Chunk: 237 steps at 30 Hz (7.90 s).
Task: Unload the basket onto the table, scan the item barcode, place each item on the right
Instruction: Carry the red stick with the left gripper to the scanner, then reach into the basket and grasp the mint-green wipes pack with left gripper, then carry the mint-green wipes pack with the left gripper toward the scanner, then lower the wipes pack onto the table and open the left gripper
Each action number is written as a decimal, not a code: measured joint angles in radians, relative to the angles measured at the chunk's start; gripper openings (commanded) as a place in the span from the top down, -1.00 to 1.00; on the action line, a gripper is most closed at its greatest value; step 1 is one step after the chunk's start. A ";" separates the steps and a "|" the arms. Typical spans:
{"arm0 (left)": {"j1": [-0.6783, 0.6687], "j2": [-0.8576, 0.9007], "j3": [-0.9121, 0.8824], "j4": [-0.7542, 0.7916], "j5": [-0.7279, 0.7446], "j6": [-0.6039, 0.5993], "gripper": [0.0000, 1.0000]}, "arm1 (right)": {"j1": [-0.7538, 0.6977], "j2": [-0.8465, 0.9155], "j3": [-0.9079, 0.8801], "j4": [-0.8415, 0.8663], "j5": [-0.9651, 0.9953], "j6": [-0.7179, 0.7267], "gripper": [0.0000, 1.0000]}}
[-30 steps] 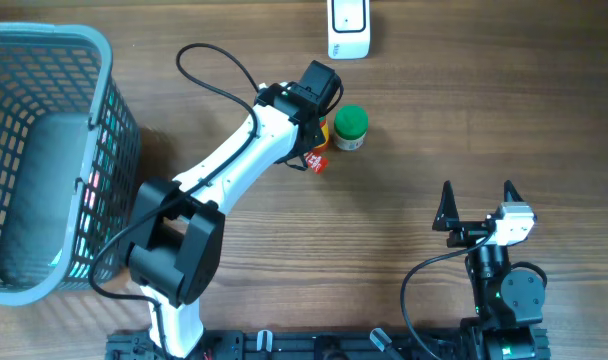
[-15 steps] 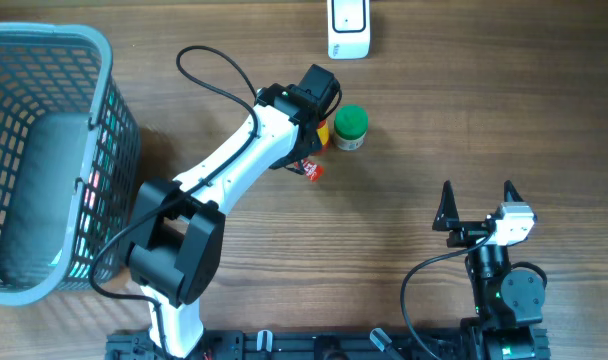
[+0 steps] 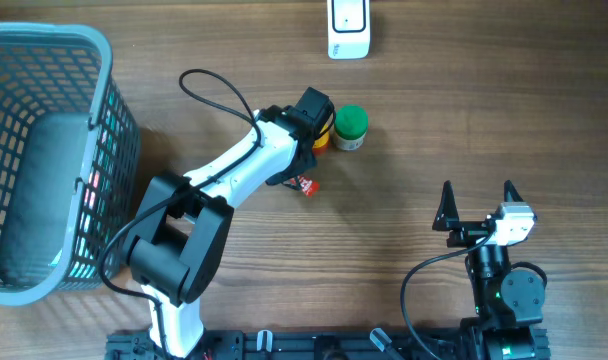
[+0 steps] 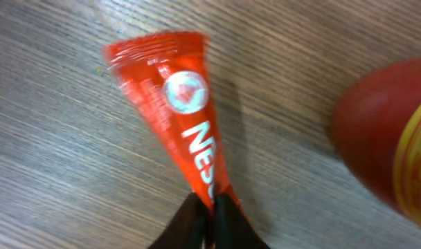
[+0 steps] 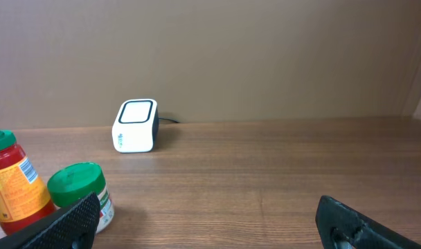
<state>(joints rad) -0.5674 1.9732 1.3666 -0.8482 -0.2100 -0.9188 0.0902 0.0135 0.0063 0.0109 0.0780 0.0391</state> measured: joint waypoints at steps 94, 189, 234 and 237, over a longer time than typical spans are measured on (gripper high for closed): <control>1.266 -0.254 0.279 -0.491 0.089 -0.589 0.92 | 0.000 0.000 0.000 0.000 0.000 0.000 -1.00; -0.280 0.098 0.222 -0.201 -0.142 -0.140 -0.02 | 0.000 0.000 0.000 0.000 0.000 0.000 -0.99; -0.270 -0.073 -0.223 0.304 0.029 -0.388 -0.52 | 0.000 0.000 0.000 0.000 0.000 0.000 -0.99; -0.270 -0.079 -0.207 0.236 0.038 -0.343 -0.60 | 0.000 0.000 0.000 0.000 0.000 0.000 -0.99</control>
<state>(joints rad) -0.8379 1.8942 1.1599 -0.6121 -0.1722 -1.2613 0.0902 0.0135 0.0063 0.0109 0.0780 0.0391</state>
